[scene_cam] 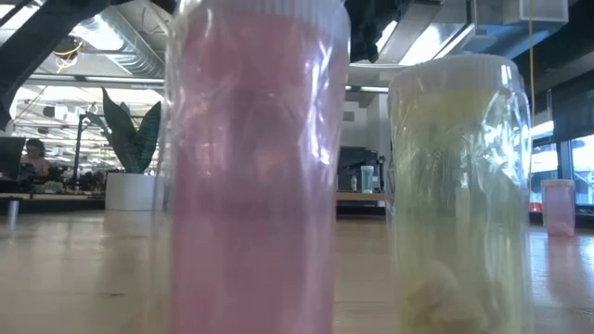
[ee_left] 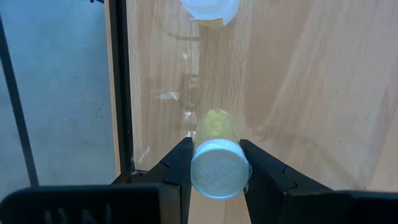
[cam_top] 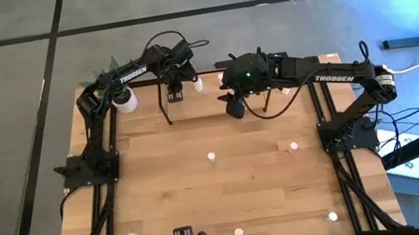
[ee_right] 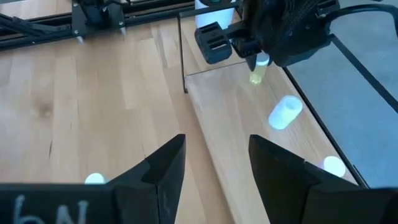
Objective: Pick and place medicine bottles onto shelf by color
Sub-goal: Put the top yellow pill bottle on the shelf
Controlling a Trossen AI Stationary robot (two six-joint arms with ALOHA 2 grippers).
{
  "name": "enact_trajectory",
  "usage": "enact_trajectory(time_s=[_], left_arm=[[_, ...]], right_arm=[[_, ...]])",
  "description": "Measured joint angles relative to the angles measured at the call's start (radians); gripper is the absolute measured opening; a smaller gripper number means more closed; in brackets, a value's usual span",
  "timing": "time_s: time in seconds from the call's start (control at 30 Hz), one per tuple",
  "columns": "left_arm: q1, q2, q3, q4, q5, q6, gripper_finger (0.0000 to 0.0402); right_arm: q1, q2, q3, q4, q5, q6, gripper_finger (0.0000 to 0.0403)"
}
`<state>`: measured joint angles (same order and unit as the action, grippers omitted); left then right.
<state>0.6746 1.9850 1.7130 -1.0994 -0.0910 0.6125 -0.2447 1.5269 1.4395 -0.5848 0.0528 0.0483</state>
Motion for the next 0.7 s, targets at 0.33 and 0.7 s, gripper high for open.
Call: enact_trajectory(time_s=[0.33, 0.7], left_arm=[[0.0, 0.0, 0.0, 0.02, 0.0, 0.0, 0.0094], [0.0, 0.0, 0.0, 0.02, 0.0, 0.0, 0.0094]], right_arm=[[0.0, 0.0, 0.0, 0.009, -0.001, -0.024, 0.0179], [0.0, 0.0, 0.0, 0.014, -0.001, -0.027, 0.0179]])
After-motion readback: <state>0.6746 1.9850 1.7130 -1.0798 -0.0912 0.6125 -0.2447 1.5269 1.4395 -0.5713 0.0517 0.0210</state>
